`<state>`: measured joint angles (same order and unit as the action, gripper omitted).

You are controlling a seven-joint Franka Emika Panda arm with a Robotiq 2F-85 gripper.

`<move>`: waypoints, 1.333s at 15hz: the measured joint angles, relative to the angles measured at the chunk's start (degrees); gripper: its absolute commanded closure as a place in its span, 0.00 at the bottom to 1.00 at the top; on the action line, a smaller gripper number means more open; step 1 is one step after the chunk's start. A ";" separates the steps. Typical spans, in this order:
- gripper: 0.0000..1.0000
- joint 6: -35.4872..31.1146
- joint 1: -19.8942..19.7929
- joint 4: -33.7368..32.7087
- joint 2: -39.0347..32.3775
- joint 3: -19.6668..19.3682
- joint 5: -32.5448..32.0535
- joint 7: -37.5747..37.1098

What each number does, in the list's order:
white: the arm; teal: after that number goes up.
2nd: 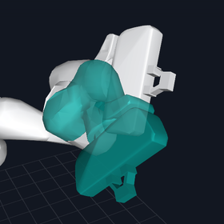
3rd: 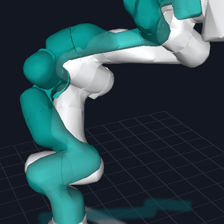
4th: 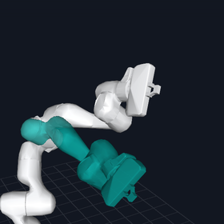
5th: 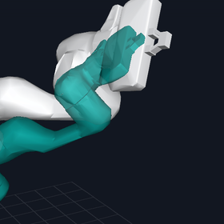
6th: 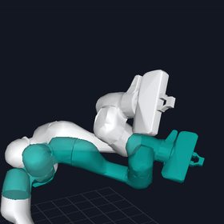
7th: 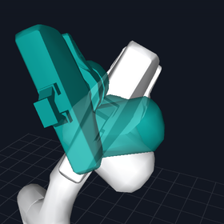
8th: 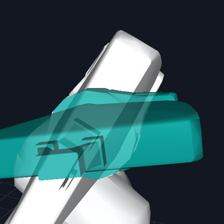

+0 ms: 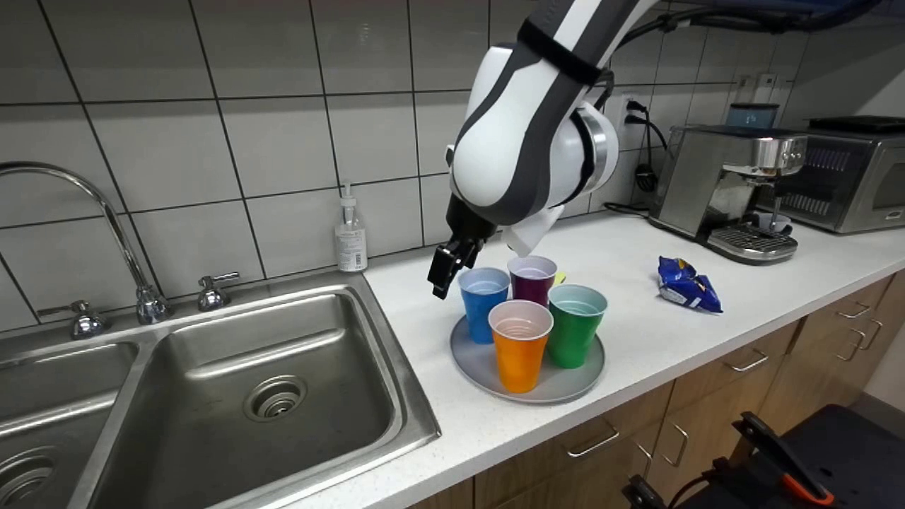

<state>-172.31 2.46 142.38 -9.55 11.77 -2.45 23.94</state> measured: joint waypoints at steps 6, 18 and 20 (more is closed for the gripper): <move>0.00 0.20 -1.20 0.02 3.66 1.83 8.03 3.43; 0.00 11.37 -1.01 3.22 15.54 0.58 24.14 17.85; 0.00 12.71 0.90 4.66 17.87 -2.64 23.50 17.84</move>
<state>-159.59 3.36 147.04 8.32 9.13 21.06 41.78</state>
